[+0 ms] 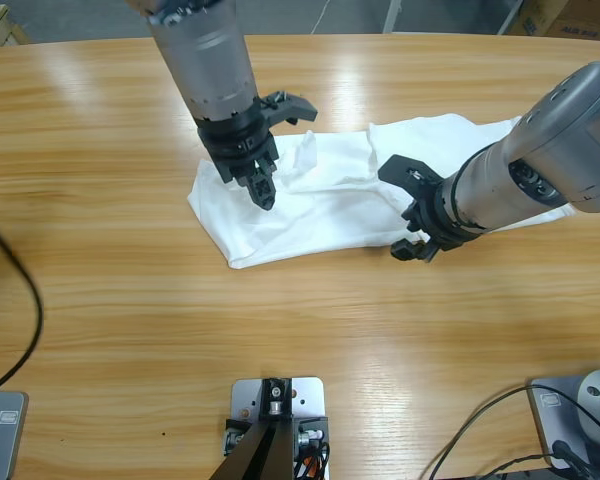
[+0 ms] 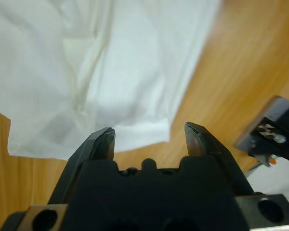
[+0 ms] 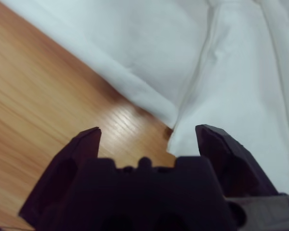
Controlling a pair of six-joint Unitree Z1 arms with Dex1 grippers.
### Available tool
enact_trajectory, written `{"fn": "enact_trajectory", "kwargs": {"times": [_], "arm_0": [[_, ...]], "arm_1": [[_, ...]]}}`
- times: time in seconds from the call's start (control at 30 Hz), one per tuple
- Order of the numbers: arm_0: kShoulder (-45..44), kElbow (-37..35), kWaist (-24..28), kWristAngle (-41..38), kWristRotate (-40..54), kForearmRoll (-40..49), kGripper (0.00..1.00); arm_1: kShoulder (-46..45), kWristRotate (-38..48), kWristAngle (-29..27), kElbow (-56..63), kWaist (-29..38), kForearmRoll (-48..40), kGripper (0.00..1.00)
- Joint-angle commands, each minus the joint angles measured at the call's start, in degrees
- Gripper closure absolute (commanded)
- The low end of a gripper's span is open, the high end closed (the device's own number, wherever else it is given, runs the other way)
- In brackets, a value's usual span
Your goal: Fold clothes
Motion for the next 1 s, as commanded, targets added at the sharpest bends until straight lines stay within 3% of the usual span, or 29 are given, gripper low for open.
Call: {"fn": "enact_trajectory", "kwargs": {"times": [0.03,0.4,0.47,0.5,0.57,0.6,1.0], "arm_0": [[7.74,-4.13,2.64,2.37,-0.17,-0.54,0.401],[10.8,-0.26,2.98,-1.95,-0.08,0.69,0.405],[11.13,0.13,3.01,-2.78,-0.08,1.32,0.445],[10.97,0.0,3.0,-3.11,-0.12,1.97,0.563],[10.06,-0.02,2.94,-3.53,-0.12,3.33,0.896],[9.88,0.28,3.07,-3.73,0.09,3.96,0.99],[5.87,2.66,2.59,-6.1,2.53,6.35,1.0]], "arm_1": [[1.45,0.7,0.91,1.21,0.71,-1.81,0.197],[1.91,0.7,1.09,1.19,0.71,-2.18,0.197],[1.45,0.7,1.09,1.49,0.71,-2.09,0.197],[1.26,0.7,1.09,1.75,0.71,-2.09,0.197],[1.14,0.7,1.07,2.28,0.71,-2.09,0.197],[1.07,0.7,1.05,2.4,0.71,-2.09,0.197],[-0.85,0.79,0.79,2.88,0.71,-2.01,0.202]]}}
